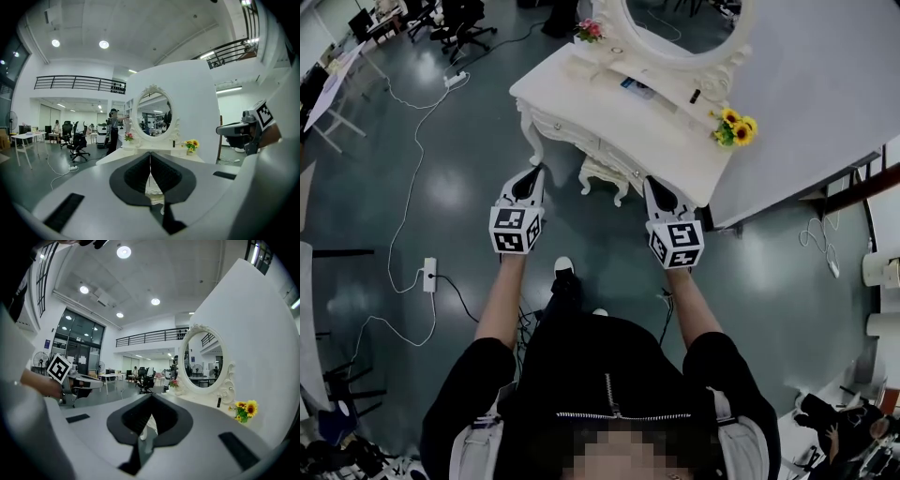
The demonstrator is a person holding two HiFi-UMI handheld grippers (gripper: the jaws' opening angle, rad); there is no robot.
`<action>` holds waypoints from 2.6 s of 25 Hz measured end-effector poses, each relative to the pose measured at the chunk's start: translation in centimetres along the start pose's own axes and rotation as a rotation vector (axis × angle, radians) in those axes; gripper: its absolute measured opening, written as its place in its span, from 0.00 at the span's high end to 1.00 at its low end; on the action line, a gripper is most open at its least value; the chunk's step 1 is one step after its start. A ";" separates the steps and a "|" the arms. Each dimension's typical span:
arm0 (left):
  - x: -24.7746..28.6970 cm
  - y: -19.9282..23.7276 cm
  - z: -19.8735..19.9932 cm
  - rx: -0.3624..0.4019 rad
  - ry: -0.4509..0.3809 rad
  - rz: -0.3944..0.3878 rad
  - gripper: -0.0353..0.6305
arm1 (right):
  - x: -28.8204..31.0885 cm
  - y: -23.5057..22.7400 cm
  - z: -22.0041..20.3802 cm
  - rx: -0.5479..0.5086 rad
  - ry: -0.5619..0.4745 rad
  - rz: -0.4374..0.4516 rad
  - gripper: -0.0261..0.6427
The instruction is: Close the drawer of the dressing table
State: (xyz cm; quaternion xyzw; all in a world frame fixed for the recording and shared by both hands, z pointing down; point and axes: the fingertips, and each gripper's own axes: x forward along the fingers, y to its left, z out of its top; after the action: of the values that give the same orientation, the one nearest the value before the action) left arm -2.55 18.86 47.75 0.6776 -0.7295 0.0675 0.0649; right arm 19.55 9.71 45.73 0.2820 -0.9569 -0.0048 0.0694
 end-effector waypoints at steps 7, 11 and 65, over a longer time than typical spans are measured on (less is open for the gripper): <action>7.1 5.2 0.8 0.017 0.013 -0.043 0.91 | 8.7 -2.2 1.3 0.020 0.002 -0.048 0.95; 11.0 8.6 1.5 0.030 0.018 -0.079 0.91 | 13.4 -2.8 2.6 0.022 0.000 -0.082 0.95; 55.5 20.8 3.8 0.022 0.135 -0.251 0.68 | 47.2 -28.7 3.4 0.071 0.041 -0.246 0.95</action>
State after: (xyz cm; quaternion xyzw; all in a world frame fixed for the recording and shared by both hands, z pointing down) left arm -27.42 -34.75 54.10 0.7582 -0.6320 0.1123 0.1143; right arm -4.63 -40.02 47.16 0.3995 -0.9130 0.0263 0.0779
